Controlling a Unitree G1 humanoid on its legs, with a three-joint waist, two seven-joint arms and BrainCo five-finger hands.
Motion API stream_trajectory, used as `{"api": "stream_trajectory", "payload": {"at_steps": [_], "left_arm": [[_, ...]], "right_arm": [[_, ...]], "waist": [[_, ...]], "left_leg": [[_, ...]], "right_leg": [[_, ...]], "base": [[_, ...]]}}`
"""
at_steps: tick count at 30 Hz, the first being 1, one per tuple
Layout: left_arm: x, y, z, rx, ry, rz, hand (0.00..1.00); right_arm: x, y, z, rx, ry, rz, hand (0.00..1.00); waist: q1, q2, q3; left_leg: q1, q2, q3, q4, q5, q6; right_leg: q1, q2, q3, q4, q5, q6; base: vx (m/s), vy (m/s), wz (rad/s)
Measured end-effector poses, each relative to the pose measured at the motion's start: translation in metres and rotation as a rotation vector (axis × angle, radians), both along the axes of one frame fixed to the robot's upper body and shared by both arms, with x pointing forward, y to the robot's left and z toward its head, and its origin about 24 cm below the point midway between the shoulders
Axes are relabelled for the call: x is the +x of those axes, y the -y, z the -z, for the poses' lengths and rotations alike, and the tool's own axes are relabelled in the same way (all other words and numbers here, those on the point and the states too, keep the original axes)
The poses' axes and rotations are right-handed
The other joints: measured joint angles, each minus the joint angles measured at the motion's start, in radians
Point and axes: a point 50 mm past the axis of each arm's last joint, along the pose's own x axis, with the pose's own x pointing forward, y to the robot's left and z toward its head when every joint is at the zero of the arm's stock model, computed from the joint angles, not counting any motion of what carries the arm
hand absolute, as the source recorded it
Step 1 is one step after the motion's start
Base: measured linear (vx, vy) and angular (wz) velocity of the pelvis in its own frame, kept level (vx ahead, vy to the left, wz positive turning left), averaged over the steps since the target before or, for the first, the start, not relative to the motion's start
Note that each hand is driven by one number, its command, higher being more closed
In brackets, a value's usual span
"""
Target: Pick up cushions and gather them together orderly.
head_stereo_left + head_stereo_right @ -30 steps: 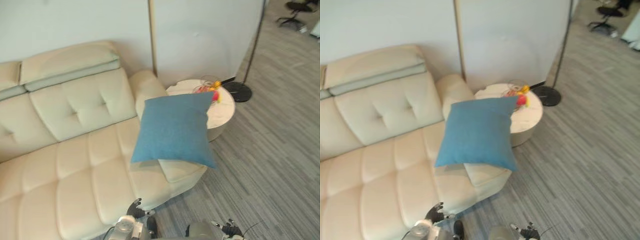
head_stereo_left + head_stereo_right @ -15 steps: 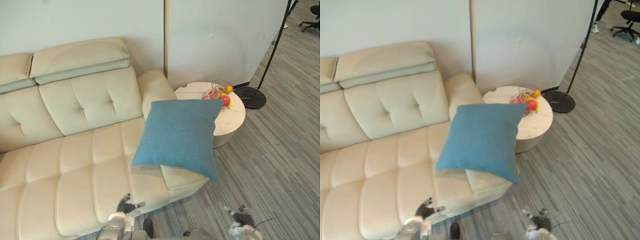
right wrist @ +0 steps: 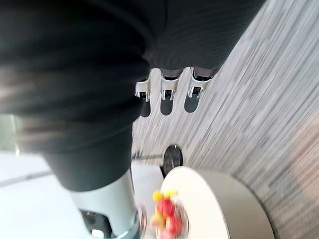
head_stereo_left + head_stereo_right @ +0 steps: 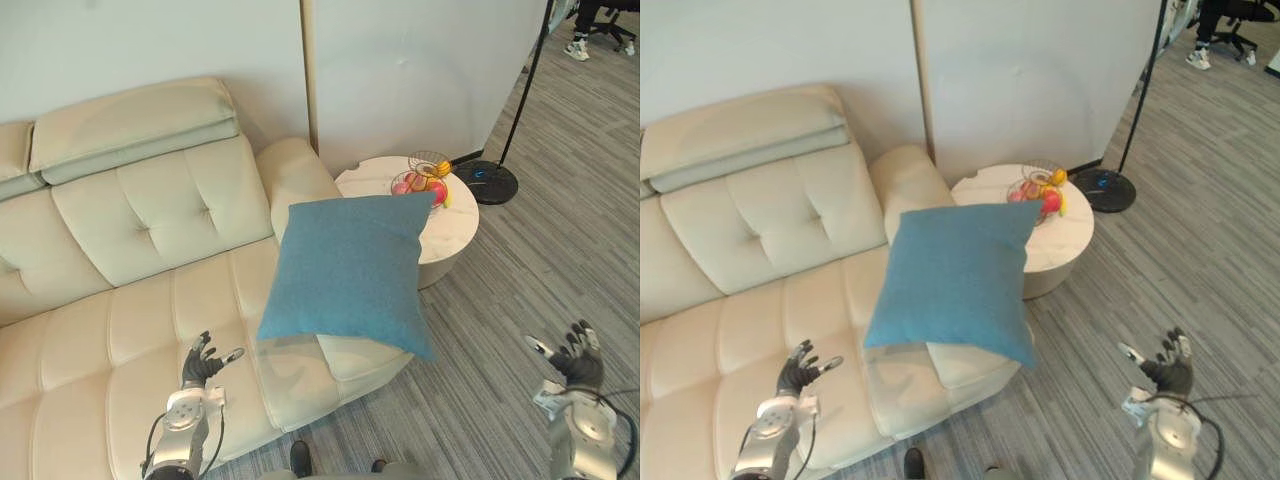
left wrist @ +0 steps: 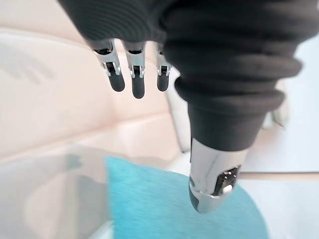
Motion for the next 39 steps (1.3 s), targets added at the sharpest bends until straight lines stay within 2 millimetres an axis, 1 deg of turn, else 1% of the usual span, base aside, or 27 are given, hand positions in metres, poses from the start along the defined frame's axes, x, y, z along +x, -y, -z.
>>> {"api": "stream_trajectory", "payload": {"at_steps": [1, 4, 5, 6, 8, 9, 11, 12, 14, 15, 16, 17, 18, 19, 20, 21, 22, 23, 25, 26, 27, 28, 29, 30, 32, 35, 39], "left_arm": [[0.004, 0.002, -0.003, 0.001, 0.013, 0.01, 0.0], [0.028, 0.016, -0.02, -0.019, 0.094, 0.055, 0.0], [0.031, 0.018, -0.022, -0.027, 0.105, 0.057, 0.0], [0.041, 0.023, -0.03, -0.045, 0.139, 0.063, 0.0], [0.054, 0.026, -0.041, -0.064, 0.186, 0.059, 0.0], [0.063, 0.03, -0.051, -0.074, 0.22, 0.066, 0.0], [0.075, 0.038, -0.063, -0.088, 0.264, 0.09, 0.0], [0.077, 0.039, -0.065, -0.089, 0.27, 0.096, 0.0], [0.089, 0.051, -0.077, -0.097, 0.313, 0.121, 0.0], [0.09, 0.053, -0.08, -0.096, 0.319, 0.126, 0.0], [0.096, 0.058, -0.087, -0.1, 0.344, 0.142, 0.0], [0.098, 0.059, -0.09, -0.104, 0.355, 0.144, 0.0], [0.104, 0.061, -0.099, -0.116, 0.389, 0.143, 0.0], [0.11, 0.064, -0.109, -0.123, 0.423, 0.14, 0.0], [0.112, 0.065, -0.112, -0.128, 0.432, 0.14, 0.0], [0.117, 0.067, -0.123, -0.133, 0.467, 0.149, 0.0], [0.122, 0.07, -0.135, -0.141, 0.509, 0.159, 0.0], [0.123, 0.071, -0.137, -0.143, 0.518, 0.161, 0.0], [0.132, 0.078, -0.158, -0.155, 0.579, 0.17, 0.0], [0.133, 0.078, -0.16, -0.158, 0.585, 0.171, 0.0], [0.135, 0.08, -0.166, -0.165, 0.605, 0.176, 0.0], [0.14, 0.082, -0.178, -0.161, 0.638, 0.187, 0.0], [0.14, 0.082, -0.18, -0.159, 0.642, 0.189, 0.0], [0.143, 0.084, -0.188, -0.143, 0.662, 0.204, 0.0], [0.147, 0.085, -0.196, -0.134, 0.676, 0.208, 0.0], [0.157, 0.083, -0.21, -0.088, 0.694, 0.179, 0.0], [0.16, 0.078, -0.223, -0.058, 0.723, 0.153, 0.0]], "right_arm": [[0.004, -0.003, -0.001, 0.0, 0.006, -0.015, 0.0], [0.03, -0.018, -0.014, 0.002, 0.064, -0.09, 0.0], [0.033, -0.02, -0.016, 0.001, 0.072, -0.096, 0.0], [0.042, -0.026, -0.021, 0.0, 0.092, -0.12, 0.0], [0.055, -0.035, -0.03, -0.004, 0.129, -0.155, 0.0], [0.065, -0.042, -0.037, -0.006, 0.155, -0.182, 0.0], [0.076, -0.052, -0.046, -0.006, 0.185, -0.218, 0.0], [0.078, -0.053, -0.046, -0.005, 0.189, -0.222, 0.0], [0.082, -0.064, -0.051, 0.015, 0.223, -0.233, 0.0], [0.082, -0.065, -0.052, 0.02, 0.23, -0.235, 0.0], [0.083, -0.073, -0.055, 0.046, 0.259, -0.245, 0.0], [0.084, -0.075, -0.057, 0.053, 0.268, -0.25, 0.0], [0.088, -0.083, -0.06, 0.062, 0.285, -0.268, 0.0], [0.092, -0.09, -0.064, 0.077, 0.304, -0.285, 0.0], [0.093, -0.092, -0.065, 0.087, 0.311, -0.289, 0.0], [0.096, -0.099, -0.069, 0.121, 0.342, -0.303, 0.0], [0.098, -0.105, -0.076, 0.123, 0.367, -0.327, 0.0], [0.099, -0.106, -0.076, 0.124, 0.371, -0.332, 0.0], [0.106, -0.113, -0.086, 0.154, 0.408, -0.355, 0.0], [0.107, -0.114, -0.087, 0.156, 0.411, -0.358, 0.0], [0.109, -0.116, -0.09, 0.159, 0.423, -0.365, 0.0], [0.113, -0.119, -0.096, 0.164, 0.444, -0.368, 0.0], [0.113, -0.12, -0.097, 0.166, 0.447, -0.368, 0.0], [0.115, -0.121, -0.1, 0.186, 0.462, -0.366, 0.0], [0.117, -0.122, -0.102, 0.186, 0.47, -0.36, 0.0], [0.12, -0.122, -0.11, 0.184, 0.493, -0.358, 0.0], [0.12, -0.12, -0.112, 0.184, 0.511, -0.342, 0.0]], "waist": [[0.0, 0.003, -0.002], [-0.001, 0.029, 0.005], [-0.001, 0.033, 0.008], [0.0, 0.041, 0.02], [0.0, 0.044, 0.051], [0.002, 0.044, 0.065], [0.007, 0.044, 0.094], [0.008, 0.044, 0.099], [0.022, 0.043, 0.123], [0.024, 0.043, 0.129], [0.025, 0.042, 0.134], [0.026, 0.042, 0.135], [0.031, 0.039, 0.141], [0.037, 0.034, 0.162], [0.037, 0.033, 0.168], [0.039, 0.031, 0.171], [0.038, 0.031, 0.175], [0.038, 0.031, 0.175], [0.043, 0.025, 0.179], [0.045, 0.024, 0.179], [0.048, 0.022, 0.181], [0.05, 0.019, 0.184], [0.05, 0.019, 0.184], [0.051, 0.015, 0.189], [0.053, 0.014, 0.193], [0.052, 0.012, 0.197], [0.052, 0.003, 0.206]], "left_leg": [[-0.006, 0.001, 0.0, 0.0, 0.0, 0.0], [-0.065, 0.002, -0.002, 0.0, 0.014, 0.008], [-0.073, 0.002, -0.002, 0.001, 0.016, 0.009], [-0.098, 0.001, -0.003, 0.003, 0.025, 0.014], [-0.13, 0.0, -0.003, 0.02, 0.028, 0.015], [-0.169, 0.0, -0.003, 0.037, 0.031, 0.019], [-0.201, 0.0, -0.001, 0.039, 0.044, 0.021], [-0.204, 0.0, -0.001, 0.039, 0.046, 0.022], [-0.244, -0.004, 0.004, 0.056, 0.05, 0.023], [-0.245, -0.004, 0.005, 0.057, 0.05, 0.023], [-0.273, -0.007, 0.007, 0.077, 0.05, 0.023], [-0.281, -0.007, 0.008, 0.081, 0.049, 0.023], [-0.302, -0.004, 0.021, 0.095, 0.047, 0.024], [-0.312, -0.001, 0.029, 0.116, 0.035, 0.023], [-0.315, 0.001, 0.031, 0.125, 0.027, 0.02], [-0.345, 0.014, 0.06, 0.155, 0.001, 0.028], [-0.371, 0.031, 0.101, 0.181, -0.006, 0.03], [-0.377, 0.034, 0.108, 0.187, -0.006, 0.031], [-0.415, 0.04, 0.112, 0.213, -0.001, 0.027], [-0.416, 0.04, 0.112, 0.214, 0.0, 0.028], [-0.424, 0.04, 0.112, 0.215, 0.004, 0.031], [-0.44, 0.042, 0.111, 0.222, 0.007, 0.035], [-0.443, 0.042, 0.111, 0.224, 0.007, 0.035], [-0.449, 0.043, 0.112, 0.225, 0.008, 0.034], [-0.456, 0.044, 0.112, 0.225, 0.008, 0.034], [-0.488, 0.046, 0.117, 0.228, 0.011, 0.034], [-0.5, 0.051, 0.129, 0.232, 0.016, 0.03]], "right_leg": [[-0.005, 0.001, -0.001, -0.002, 0.002, -0.001], [-0.06, 0.002, -0.003, -0.006, 0.023, -0.002], [-0.068, 0.001, -0.003, -0.005, 0.025, -0.001], [-0.096, 0.0, -0.006, 0.006, 0.027, -0.002], [-0.13, -0.005, -0.005, 0.031, 0.027, -0.002], [-0.171, -0.007, -0.004, 0.053, 0.027, -0.002], [-0.217, -0.01, -0.001, 0.086, 0.027, -0.002], [-0.223, -0.011, 0.0, 0.091, 0.027, -0.002], [-0.281, -0.019, 0.005, 0.145, 0.017, -0.004], [-0.285, -0.02, 0.006, 0.152, 0.014, -0.004], [-0.316, -0.026, 0.006, 0.181, 0.006, -0.006], [-0.327, -0.027, 0.007, 0.188, 0.005, -0.007], [-0.349, -0.028, 0.011, 0.205, 0.005, -0.007], [-0.359, -0.028, 0.016, 0.22, 0.005, -0.007], [-0.36, -0.028, 0.017, 0.223, 0.004, -0.008], [-0.378, -0.028, 0.016, 0.231, 0.004, -0.008], [-0.395, -0.028, 0.013, 0.24, 0.005, -0.008], [-0.401, -0.029, 0.013, 0.243, 0.005, -0.008], [-0.432, -0.03, 0.008, 0.257, 0.005, -0.008], [-0.434, -0.03, 0.008, 0.259, 0.005, -0.008], [-0.442, -0.03, 0.008, 0.263, 0.005, -0.008], [-0.454, -0.03, 0.004, 0.265, 0.005, -0.008], [-0.456, -0.03, 0.003, 0.266, 0.005, -0.008], [-0.463, -0.03, 0.002, 0.269, 0.005, -0.008], [-0.47, -0.03, 0.002, 0.269, 0.005, -0.008], [-0.506, -0.028, 0.009, 0.271, 0.009, -0.013], [-0.52, -0.023, 0.019, 0.271, 0.011, -0.016]], "base": [[0.0, 0.0, 0.0], [-0.03, 0.01, 0.01], [-0.05, 0.021, 0.07], [-0.05, 0.018, 0.05], [-0.09, 0.021, 0.05], [-0.1, 0.015, 0.02], [-0.1, 0.007, 0.02], [-0.09, 0.005, 0.0], [-0.09, 0.0, -0.02], [-0.08, -0.005, 0.02], [-0.07, -0.008, 0.03], [-0.09, -0.014, 0.0], [-0.09, -0.023, -0.09], [-0.08, -0.022, -0.1], [-0.09, -0.021, -0.06], [-0.09, -0.028, 0.03], [-0.08, -0.029, 0.05], [-0.06, -0.032, 0.06], [-0.01, -0.012, 0.07], [0.01, -0.003, 0.06], [0.02, -0.009, 0.05], [0.02, -0.009, 0.06], [0.03, -0.011, 0.05], [0.0, 0.0, 0.0], [0.0, 0.0, 0.0], [0.03, -0.007, -0.04], [0.05, -0.017, -0.07]]}}
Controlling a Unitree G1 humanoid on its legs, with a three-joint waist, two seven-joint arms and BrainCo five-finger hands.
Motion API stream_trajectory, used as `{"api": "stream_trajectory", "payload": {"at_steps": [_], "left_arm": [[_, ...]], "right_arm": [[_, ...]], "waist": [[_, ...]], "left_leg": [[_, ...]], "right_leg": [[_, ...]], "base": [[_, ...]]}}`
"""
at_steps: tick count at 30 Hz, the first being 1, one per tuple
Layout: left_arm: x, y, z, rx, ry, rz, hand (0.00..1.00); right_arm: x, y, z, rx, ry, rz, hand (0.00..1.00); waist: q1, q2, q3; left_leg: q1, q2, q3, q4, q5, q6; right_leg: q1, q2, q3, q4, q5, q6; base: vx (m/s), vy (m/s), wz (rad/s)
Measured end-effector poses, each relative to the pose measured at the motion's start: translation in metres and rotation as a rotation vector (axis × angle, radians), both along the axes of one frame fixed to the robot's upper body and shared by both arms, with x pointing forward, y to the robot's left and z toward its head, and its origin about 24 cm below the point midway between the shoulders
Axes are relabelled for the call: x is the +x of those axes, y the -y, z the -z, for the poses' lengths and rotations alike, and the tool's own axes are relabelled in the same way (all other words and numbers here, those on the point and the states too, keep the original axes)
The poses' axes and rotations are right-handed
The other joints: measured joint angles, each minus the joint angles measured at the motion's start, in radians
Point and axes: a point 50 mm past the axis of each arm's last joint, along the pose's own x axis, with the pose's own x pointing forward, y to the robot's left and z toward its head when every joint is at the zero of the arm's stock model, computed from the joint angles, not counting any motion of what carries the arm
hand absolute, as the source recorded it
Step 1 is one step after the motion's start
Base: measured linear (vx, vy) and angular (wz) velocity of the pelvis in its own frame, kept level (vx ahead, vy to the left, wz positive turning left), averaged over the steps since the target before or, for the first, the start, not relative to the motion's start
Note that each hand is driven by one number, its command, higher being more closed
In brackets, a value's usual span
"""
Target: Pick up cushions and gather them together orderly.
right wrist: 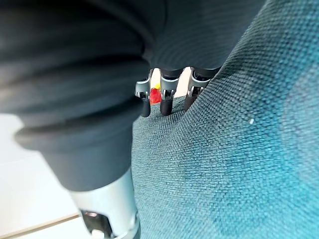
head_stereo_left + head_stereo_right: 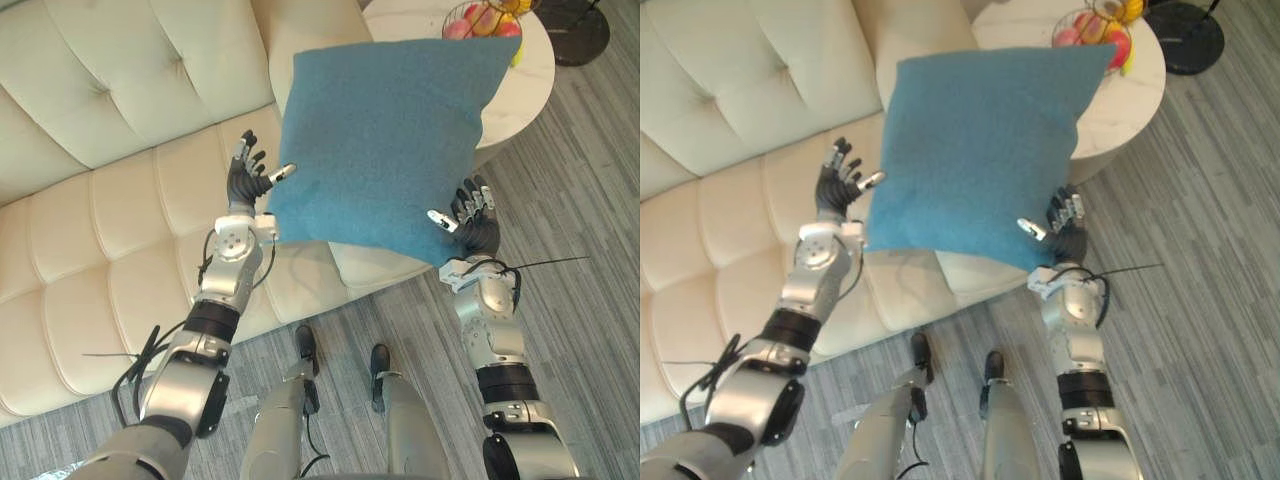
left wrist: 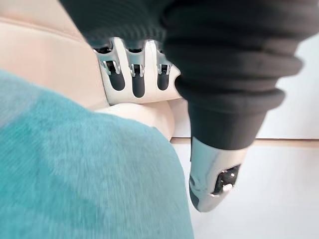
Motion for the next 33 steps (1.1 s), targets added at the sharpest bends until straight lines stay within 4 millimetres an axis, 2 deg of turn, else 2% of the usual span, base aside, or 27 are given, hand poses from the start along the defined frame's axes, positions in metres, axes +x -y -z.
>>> {"api": "stream_trajectory", "payload": {"at_steps": [3, 9, 14, 18, 21, 26, 33], "left_arm": [[0.002, -0.009, -0.012, -0.046, 0.034, -0.048, 0.0], [0.001, -0.029, -0.017, -0.116, 0.053, -0.149, 0.0], [0.001, -0.034, -0.015, -0.11, 0.036, -0.182, 0.0], [0.005, -0.031, -0.028, -0.092, 0.064, -0.177, 0.0], [0.009, -0.028, -0.031, -0.076, 0.051, -0.172, 0.0], [0.014, -0.017, -0.03, -0.009, 0.028, -0.14, 0.0], [0.016, 0.017, -0.026, 0.039, 0.009, -0.045, 0.0]], "right_arm": [[-0.001, 0.008, -0.003, 0.022, 0.018, 0.038, 0.0], [-0.012, 0.025, -0.015, 0.09, 0.113, 0.143, 0.0], [-0.02, 0.033, -0.01, 0.108, 0.113, 0.188, 0.0], [-0.019, 0.032, -0.013, 0.115, 0.125, 0.182, 0.0], [-0.018, 0.031, -0.015, 0.114, 0.132, 0.176, 0.0], [-0.014, 0.022, -0.032, 0.103, 0.191, 0.135, 0.0], [0.013, -0.018, -0.06, 0.039, 0.221, 0.0, 0.0]], "waist": [[0.0, -0.006, 0.008], [0.0, -0.01, 0.024], [0.001, -0.013, 0.035], [0.004, -0.014, 0.049], [0.004, -0.013, 0.068], [0.005, -0.012, 0.075], [0.016, -0.013, 0.1]], "left_leg": [[-0.019, 0.013, 0.01, 0.018, -0.002, -0.003], [-0.046, 0.033, 0.013, 0.027, -0.009, -0.011], [-0.053, 0.04, 0.016, 0.029, -0.008, -0.011], [-0.092, 0.051, 0.014, 0.039, -0.005, -0.014], [-0.104, 0.056, 0.011, 0.048, -0.005, -0.014], [-0.145, 0.059, 0.008, 0.048, 0.001, -0.016], [-0.164, 0.058, -0.001, 0.05, 0.003, -0.015]], "right_leg": [[-0.009, 0.01, 0.004, -0.004, 0.007, -0.005], [-0.03, 0.029, 0.006, -0.016, 0.018, -0.016], [-0.037, 0.036, 0.009, -0.019, 0.02, -0.017], [-0.069, 0.047, 0.011, -0.022, 0.03, -0.021], [-0.072, 0.053, 0.009, -0.029, 0.035, -0.022], [-0.112, 0.056, 0.006, -0.034, 0.041, -0.023], [-0.124, 0.057, 0.004, -0.037, 0.044, -0.022]], "base": [[0.03, -0.014, -0.03], [0.0, -0.026, -0.06], [0.02, -0.025, -0.03], [0.0, -0.015, -0.02], [0.0, 0.0, 0.0], [0.0, 0.0, 0.0], [0.0, -0.001, 0.02]]}}
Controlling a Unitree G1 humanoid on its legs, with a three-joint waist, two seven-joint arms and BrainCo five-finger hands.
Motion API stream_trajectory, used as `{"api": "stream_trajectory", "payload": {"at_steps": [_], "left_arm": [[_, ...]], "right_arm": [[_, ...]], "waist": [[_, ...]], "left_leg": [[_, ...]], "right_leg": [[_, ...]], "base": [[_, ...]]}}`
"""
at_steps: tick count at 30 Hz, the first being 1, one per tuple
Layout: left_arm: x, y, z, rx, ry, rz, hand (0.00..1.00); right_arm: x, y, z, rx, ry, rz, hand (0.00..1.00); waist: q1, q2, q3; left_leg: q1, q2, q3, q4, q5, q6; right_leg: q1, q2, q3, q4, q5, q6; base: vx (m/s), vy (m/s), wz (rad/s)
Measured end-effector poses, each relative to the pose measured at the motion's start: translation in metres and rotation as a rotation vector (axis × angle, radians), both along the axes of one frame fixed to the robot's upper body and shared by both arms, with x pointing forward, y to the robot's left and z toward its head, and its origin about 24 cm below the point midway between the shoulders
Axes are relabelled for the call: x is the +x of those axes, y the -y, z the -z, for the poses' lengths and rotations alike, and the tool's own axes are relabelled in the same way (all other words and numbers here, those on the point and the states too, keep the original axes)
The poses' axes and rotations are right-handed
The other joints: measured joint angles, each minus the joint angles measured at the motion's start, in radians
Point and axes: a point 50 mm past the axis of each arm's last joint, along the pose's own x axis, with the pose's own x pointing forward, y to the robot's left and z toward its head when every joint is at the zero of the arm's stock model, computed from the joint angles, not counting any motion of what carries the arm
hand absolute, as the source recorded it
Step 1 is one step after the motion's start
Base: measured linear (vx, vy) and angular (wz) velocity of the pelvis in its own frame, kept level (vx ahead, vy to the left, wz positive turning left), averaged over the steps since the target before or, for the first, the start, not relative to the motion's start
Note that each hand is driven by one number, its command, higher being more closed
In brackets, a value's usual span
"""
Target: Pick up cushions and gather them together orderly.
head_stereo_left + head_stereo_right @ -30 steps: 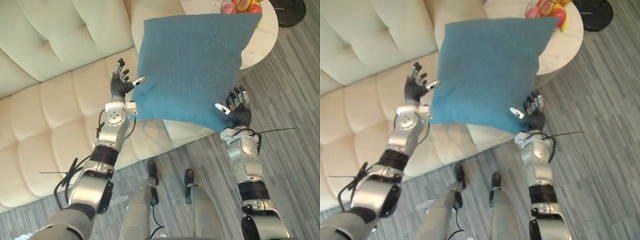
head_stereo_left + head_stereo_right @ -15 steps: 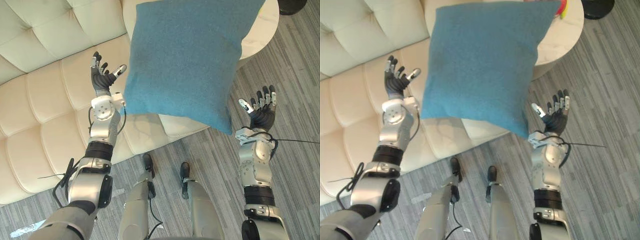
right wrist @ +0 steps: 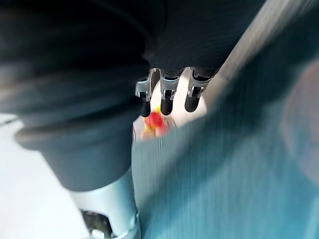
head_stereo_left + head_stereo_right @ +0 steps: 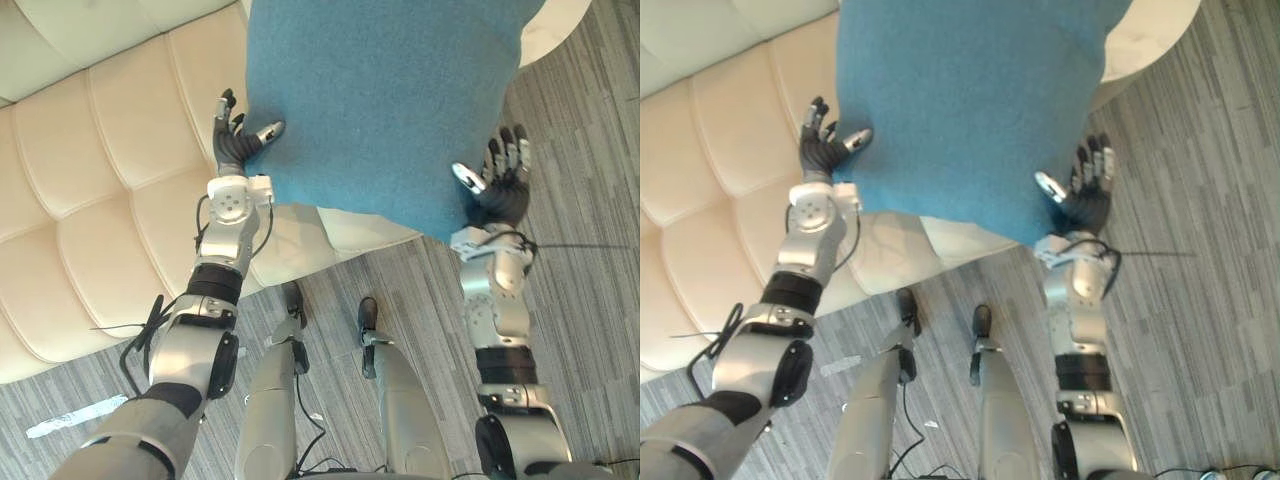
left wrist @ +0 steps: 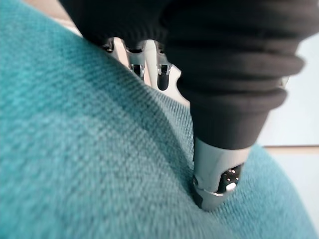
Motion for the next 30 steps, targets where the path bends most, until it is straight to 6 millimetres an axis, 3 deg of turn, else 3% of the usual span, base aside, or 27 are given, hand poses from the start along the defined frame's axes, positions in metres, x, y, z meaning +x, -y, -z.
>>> {"api": "stream_trajectory", "payload": {"at_steps": [1, 2, 12, 15, 18, 19, 23, 25, 30], "left_arm": [[0.0, 0.001, 0.0, 0.001, 0.002, 0.004, 0.0], [0.0, 0.003, 0.0, 0.005, 0.005, 0.009, 1.0], [-0.013, 0.011, 0.009, -0.088, 0.029, 0.061, 1.0], [-0.018, 0.016, 0.014, -0.113, 0.027, 0.081, 1.0], [-0.025, 0.024, 0.005, -0.134, 0.076, 0.126, 1.0], [-0.031, 0.032, -0.004, -0.138, 0.121, 0.154, 1.0], [-0.049, 0.048, -0.005, -0.16, 0.175, 0.224, 1.0], [-0.066, 0.057, 0.009, -0.235, 0.171, 0.257, 1.0], [-0.095, 0.06, 0.038, -0.305, 0.14, 0.278, 1.0]], "right_arm": [[0.001, -0.001, -0.001, -0.001, 0.002, -0.001, 0.0], [0.003, -0.001, -0.005, -0.004, 0.008, -0.002, 1.0], [0.021, -0.003, -0.014, -0.115, -0.039, 0.01, 1.0], [0.023, -0.002, -0.008, -0.143, -0.071, 0.01, 1.0], [0.021, 0.0, -0.002, -0.14, -0.086, 0.021, 1.0], [0.013, 0.002, 0.003, -0.137, -0.091, 0.034, 1.0], [-0.008, 0.006, 0.026, -0.161, -0.131, 0.073, 1.0], [-0.028, 0.004, 0.041, -0.148, -0.153, 0.095, 1.0], [-0.061, 0.002, 0.057, -0.147, -0.161, 0.127, 1.0]], "waist": [[0.0, 0.0, 0.0], [0.0, 0.0, 0.0], [-0.004, 0.0, 0.0], [-0.003, 0.0, 0.0], [-0.002, 0.0, 0.0], [-0.001, 0.0, 0.0], [-0.002, 0.0, 0.0], [-0.007, 0.001, -0.002], [-0.017, 0.002, -0.01]], "left_leg": [[-0.004, 0.0, -0.001, 0.0, 0.001, 0.001], [-0.013, -0.001, -0.003, 0.0, 0.003, 0.002], [0.009, -0.004, -0.008, -0.018, 0.025, -0.002], [0.044, -0.008, -0.015, -0.048, 0.04, -0.005], [0.061, -0.01, -0.019, -0.058, 0.046, -0.005], [0.068, -0.011, -0.022, -0.056, 0.046, -0.005], [0.118, -0.016, -0.03, -0.055, 0.045, -0.006], [0.172, -0.022, -0.03, -0.05, 0.024, -0.006], [0.227, -0.029, -0.016, 0.022, -0.049, -0.004]], "right_leg": [[-0.004, 0.0, 0.0, 0.0, 0.002, 0.0], [-0.012, 0.0, 0.0, -0.001, 0.004, 0.002], [0.003, -0.001, 0.001, -0.001, 0.011, 0.004], [0.029, -0.002, -0.008, -0.002, 0.01, 0.003], [0.043, -0.003, -0.014, -0.002, 0.01, 0.003], [0.054, -0.005, -0.02, -0.003, 0.009, 0.003], [0.11, -0.011, -0.034, 0.0, 0.005, 0.009], [0.167, -0.021, -0.043, 0.006, -0.012, 0.016], [0.247, -0.042, -0.046, 0.024, -0.049, 0.021]], "base": [[0.0, 0.003, 0.04], [0.0, 0.007, 0.03], [0.0, -0.001, 0.01], [-0.02, -0.027, 0.08], [-0.01, -0.019, 0.06], [0.01, -0.011, 0.08], [0.03, -0.008, 0.1], [0.05, -0.006, 0.11], [0.02, 0.017, 0.03]]}}
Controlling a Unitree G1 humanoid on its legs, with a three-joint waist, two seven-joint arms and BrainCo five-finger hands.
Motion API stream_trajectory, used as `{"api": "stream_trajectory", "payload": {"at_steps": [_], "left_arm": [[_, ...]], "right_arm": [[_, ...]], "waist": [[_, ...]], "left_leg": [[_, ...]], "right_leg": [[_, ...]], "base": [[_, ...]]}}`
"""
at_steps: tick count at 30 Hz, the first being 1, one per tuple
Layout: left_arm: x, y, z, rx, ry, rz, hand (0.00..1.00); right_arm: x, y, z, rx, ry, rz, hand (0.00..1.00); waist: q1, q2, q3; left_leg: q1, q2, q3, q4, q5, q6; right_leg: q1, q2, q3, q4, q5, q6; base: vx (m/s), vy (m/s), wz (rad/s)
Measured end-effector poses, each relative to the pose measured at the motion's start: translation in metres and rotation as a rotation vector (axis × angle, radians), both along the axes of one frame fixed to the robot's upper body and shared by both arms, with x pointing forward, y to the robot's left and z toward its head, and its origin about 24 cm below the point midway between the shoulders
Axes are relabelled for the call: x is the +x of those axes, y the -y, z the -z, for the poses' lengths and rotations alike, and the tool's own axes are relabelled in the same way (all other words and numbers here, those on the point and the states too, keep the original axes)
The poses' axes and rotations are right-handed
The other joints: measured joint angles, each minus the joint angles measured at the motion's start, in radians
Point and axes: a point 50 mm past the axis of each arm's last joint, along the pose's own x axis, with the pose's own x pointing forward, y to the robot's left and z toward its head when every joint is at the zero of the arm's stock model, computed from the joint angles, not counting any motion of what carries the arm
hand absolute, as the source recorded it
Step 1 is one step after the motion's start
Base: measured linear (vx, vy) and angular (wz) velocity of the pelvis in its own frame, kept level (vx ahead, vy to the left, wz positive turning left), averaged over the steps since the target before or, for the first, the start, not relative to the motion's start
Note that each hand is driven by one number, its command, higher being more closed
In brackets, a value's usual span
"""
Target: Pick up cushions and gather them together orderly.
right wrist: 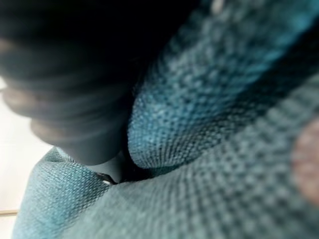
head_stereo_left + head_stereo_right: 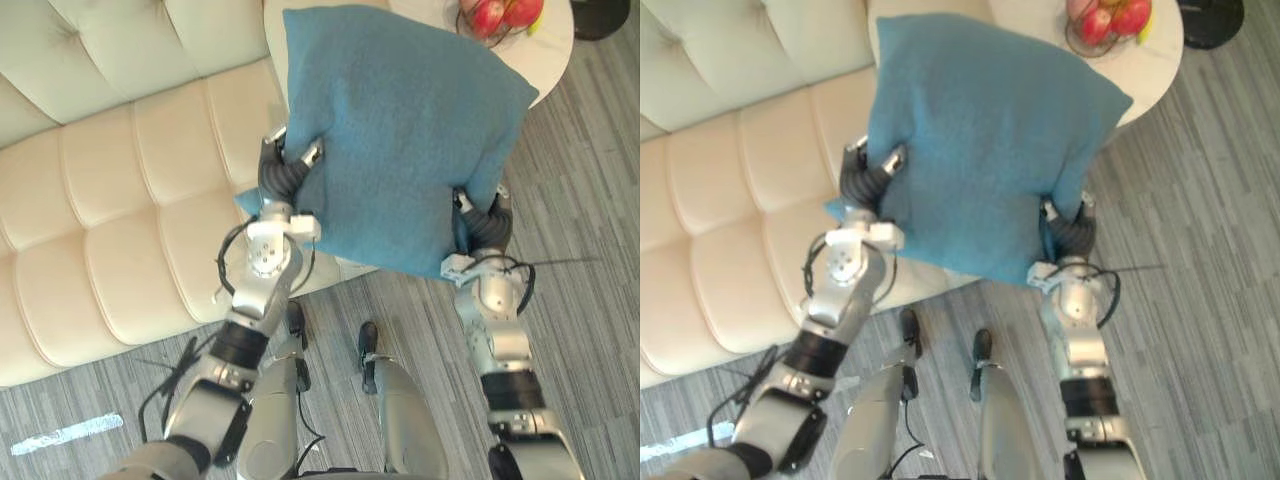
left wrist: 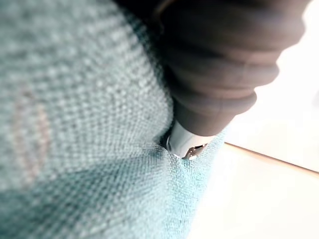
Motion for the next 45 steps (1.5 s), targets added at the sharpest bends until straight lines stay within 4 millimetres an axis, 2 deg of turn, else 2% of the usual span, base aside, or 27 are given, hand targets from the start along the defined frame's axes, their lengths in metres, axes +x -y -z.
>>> {"api": "stream_trajectory", "payload": {"at_steps": [2, 4, 5, 8, 11, 18, 22, 23, 24, 25, 26, 27, 28, 30, 31, 32, 33, 34, 35, 37, 39, 40, 41, 42, 43, 44, 45], "left_arm": [[-0.012, 0.0, 0.016, -0.004, -0.039, 0.009, 1.0], [-0.026, 0.0, 0.041, 0.0, -0.123, 0.017, 1.0], [-0.029, 0.001, 0.047, 0.002, -0.142, 0.02, 1.0], [-0.054, 0.001, 0.082, 0.015, -0.264, 0.053, 1.0], [-0.069, -0.001, 0.103, 0.024, -0.346, 0.071, 1.0], [-0.088, -0.006, 0.126, 0.034, -0.448, 0.108, 1.0], [-0.091, -0.006, 0.129, 0.035, -0.457, 0.121, 1.0], [-0.092, -0.007, 0.129, 0.032, -0.461, 0.119, 1.0], [-0.092, -0.008, 0.13, 0.028, -0.465, 0.116, 1.0], [-0.092, -0.008, 0.13, 0.021, -0.469, 0.12, 1.0], [-0.092, -0.009, 0.131, 0.018, -0.472, 0.12, 1.0], [-0.092, -0.01, 0.133, 0.017, -0.483, 0.124, 1.0], [-0.092, -0.01, 0.135, 0.022, -0.488, 0.126, 1.0], [-0.092, -0.009, 0.14, 0.025, -0.507, 0.14, 1.0], [-0.092, -0.009, 0.142, 0.02, -0.518, 0.149, 1.0], [-0.093, -0.004, 0.145, 0.016, -0.526, 0.174, 1.0], [-0.093, -0.003, 0.145, 0.017, -0.527, 0.181, 1.0], [-0.09, -0.001, 0.146, 0.032, -0.531, 0.196, 1.0], [-0.088, -0.004, 0.148, 0.055, -0.535, 0.195, 1.0], [-0.089, -0.008, 0.154, 0.081, -0.56, 0.188, 1.0], [-0.089, -0.012, 0.158, 0.096, -0.576, 0.183, 1.0], [-0.089, -0.011, 0.158, 0.097, -0.575, 0.185, 1.0], [-0.09, -0.011, 0.159, 0.099, -0.579, 0.188, 1.0], [-0.091, -0.012, 0.16, 0.1, -0.586, 0.189, 1.0], [-0.091, -0.013, 0.161, 0.105, -0.589, 0.189, 1.0], [-0.091, -0.013, 0.161, 0.11, -0.59, 0.189, 1.0], [-0.091, -0.014, 0.161, 0.112, -0.588, 0.191, 1.0]], "right_arm": [[-0.013, 0.0, 0.012, 0.004, -0.032, 0.017, 1.0], [-0.03, 0.0, 0.034, 0.009, -0.107, 0.046, 1.0], [-0.033, 0.0, 0.039, 0.013, -0.126, 0.049, 1.0], [-0.059, 0.004, 0.069, 0.013, -0.258, 0.066, 1.0], [-0.074, 0.006, 0.083, -0.011, -0.326, 0.069, 1.0], [-0.087, 0.008, 0.097, -0.058, -0.403, 0.057, 1.0], [-0.086, 0.009, 0.101, -0.078, -0.422, 0.045, 1.0], [-0.084, 0.009, 0.101, -0.091, -0.422, 0.035, 1.0], [-0.08, 0.009, 0.101, -0.097, -0.418, 0.03, 1.0], [-0.071, 0.009, 0.099, -0.098, -0.407, 0.034, 1.0], [-0.067, 0.009, 0.099, -0.097, -0.402, 0.035, 1.0], [-0.063, 0.009, 0.099, -0.098, -0.404, 0.036, 1.0], [-0.062, 0.009, 0.1, -0.098, -0.408, 0.038, 1.0], [-0.062, 0.011, 0.102, -0.106, -0.416, 0.044, 1.0], [-0.062, 0.013, 0.103, -0.115, -0.425, 0.045, 1.0], [-0.061, 0.019, 0.102, -0.128, -0.424, 0.056, 1.0], [-0.061, 0.02, 0.101, -0.129, -0.422, 0.064, 1.0], [-0.058, 0.023, 0.104, -0.117, -0.432, 0.079, 1.0], [-0.054, 0.022, 0.108, -0.107, -0.446, 0.08, 1.0], [-0.053, 0.016, 0.112, -0.08, -0.461, 0.077, 1.0], [-0.052, 0.015, 0.112, -0.08, -0.464, 0.072, 1.0], [-0.052, 0.015, 0.112, -0.086, -0.465, 0.07, 1.0], [-0.052, 0.015, 0.113, -0.101, -0.47, 0.071, 1.0], [-0.051, 0.015, 0.113, -0.111, -0.476, 0.071, 1.0], [-0.052, 0.015, 0.115, -0.115, -0.485, 0.072, 1.0], [-0.054, 0.014, 0.119, -0.11, -0.5, 0.071, 1.0], [-0.056, 0.014, 0.121, -0.107, -0.512, 0.07, 1.0]], "waist": [[0.0, -0.001, -0.036], [-0.002, -0.002, -0.093], [-0.002, -0.001, -0.103], [-0.008, 0.0, -0.174], [-0.012, -0.001, -0.203], [-0.018, 0.001, -0.254], [-0.012, 0.001, -0.253], [-0.002, 0.004, -0.253], [0.008, 0.005, -0.253], [0.001, -0.014, -0.249], [0.002, -0.009, -0.25], [0.003, -0.006, -0.252], [0.0, -0.003, -0.254], [-0.011, 0.007, -0.263], [-0.013, 0.018, -0.271], [-0.016, 0.044, -0.29], [-0.018, 0.048, -0.293], [-0.029, 0.043, -0.304], [-0.035, 0.014, -0.301], [-0.036, -0.011, -0.312], [-0.032, -0.011, -0.312], [-0.029, -0.007, -0.31], [-0.021, -0.007, -0.309], [-0.018, -0.007, -0.304], [-0.028, -0.003, -0.285], [-0.044, -0.003, -0.281], [-0.059, -0.006, -0.282]], "left_leg": [[0.017, -0.003, 0.001, 0.007, -0.016, 0.002], [0.065, -0.022, 0.001, -0.011, -0.023, 0.004], [0.079, -0.026, 0.001, -0.021, -0.023, 0.004], [0.163, -0.048, -0.001, -0.078, -0.011, 0.017], [0.223, -0.06, 0.0, -0.11, -0.007, 0.017], [0.314, -0.087, -0.035, -0.152, 0.001, 0.02], [0.225, -0.106, -0.121, -0.01, 0.002, 0.018], [0.2, -0.107, -0.127, 0.014, 0.007, 0.01], [0.185, -0.114, -0.14, 0.004, 0.03, -0.024], [0.179, -0.113, -0.093, -0.034, 0.036, -0.045], [0.163, -0.084, -0.022, 0.033, -0.017, 0.01], [0.16, -0.019, 0.071, 0.166, -0.104, 0.042], [0.17, 0.019, 0.102, 0.215, -0.133, 0.031], [0.217, 0.099, 0.118, 0.251, -0.172, -0.014], [0.251, 0.134, 0.136, 0.218, -0.175, -0.025], [0.283, 0.161, 0.152, 0.125, -0.165, -0.06], [0.287, 0.154, 0.153, 0.099, -0.165, -0.081], [0.278, 0.102, 0.163, 0.053, -0.163, -0.083], [0.266, 0.058, 0.152, 0.039, -0.15, -0.063], [0.245, 0.018, 0.132, 0.059, -0.156, -0.046], [0.21, 0.001, 0.121, 0.132, -0.209, 0.005], [0.204, 0.0, 0.122, 0.14, -0.228, 0.013], [0.204, -0.005, 0.123, 0.146, -0.243, 0.024], [0.222, -0.015, 0.122, 0.133, -0.251, 0.031], [0.258, -0.019, 0.107, 0.107, -0.254, 0.027], [0.28, -0.024, 0.095, 0.078, -0.242, 0.03], [0.308, -0.04, 0.081, 0.022, -0.229, 0.033]], "right_leg": [[0.024, -0.004, 0.0, -0.006, -0.006, 0.006], [0.067, -0.019, -0.001, -0.015, -0.02, 0.014], [0.081, -0.021, -0.001, -0.023, -0.02, 0.015], [0.163, -0.033, -0.003, -0.073, -0.023, 0.019], [0.22, -0.038, 0.001, -0.104, -0.022, 0.022], [0.323, -0.052, -0.019, -0.141, -0.027, 0.033], [0.334, -0.082, -0.122, -0.085, -0.056, 0.035], [0.32, -0.083, -0.139, -0.06, -0.067, 0.027], [0.304, -0.086, -0.153, -0.042, -0.072, 0.021], [0.277, -0.132, -0.2, -0.038, -0.068, 0.011], [0.269, -0.136, -0.214, -0.036, -0.059, 0.01], [0.27, -0.146, -0.244, -0.044, -0.043, 0.009], [0.276, -0.157, -0.261, -0.055, -0.032, 0.014], [0.297, -0.177, -0.304, -0.111, 0.016, 0.037], [0.307, -0.182, -0.321, -0.148, 0.048, 0.054], [0.307, -0.186, -0.343, -0.183, 0.088, 0.086], [0.307, -0.191, -0.347, -0.193, 0.1, 0.095], [0.314, -0.22, -0.362, -0.255, 0.163, 0.108], [0.339, -0.242, -0.371, -0.322, 0.22, 0.108], [0.358, -0.274, -0.373, -0.349, 0.256, 0.12], [0.33, -0.317, -0.364, -0.261, 0.27, 0.132], [0.308, -0.328, -0.352, -0.214, 0.273, 0.127], [0.263, -0.346, -0.312, -0.135, 0.284, 0.103], [0.196, -0.356, -0.238, -0.022, 0.301, 0.017], [0.141, -0.333, -0.137, 0.102, 0.23, -0.008], [0.117, -0.292, -0.084, 0.165, 0.156, 0.016], [0.093, -0.23, -0.04, 0.199, 0.089, 0.032]], "base": [[0.05, 0.025, 0.0], [0.1, 0.032, 0.07], [0.13, 0.034, 0.07], [0.14, 0.038, 0.04], [0.12, 0.032, -0.02], [0.06, 0.014, 0.1], [-0.06, -0.011, 0.81], [-0.14, 0.001, 0.56], [-0.24, -0.003, 0.83], [-0.21, -0.009, 0.78], [-0.24, -0.005, 0.9], [-0.13, 0.016, 0.66], [-0.13, 0.085, 0.8], [-0.08, 0.186, 0.71], [-0.05, 0.404, 0.71], [-0.04, 0.358, 0.53], [-0.03, 0.415, 0.69], [-0.06, 0.42, 0.71], [-0.07, 0.488, 0.75], [-0.04, 0.334, 0.54], [-0.04, 0.312, 0.41], [-0.05, 0.278, 0.13], [-0.03, 0.218, -0.11], [-0.02, 0.268, -0.11], [-0.02, 0.271, 0.07], [0.0, 0.186, 0.37], [0.02, 0.127, 0.44]]}}
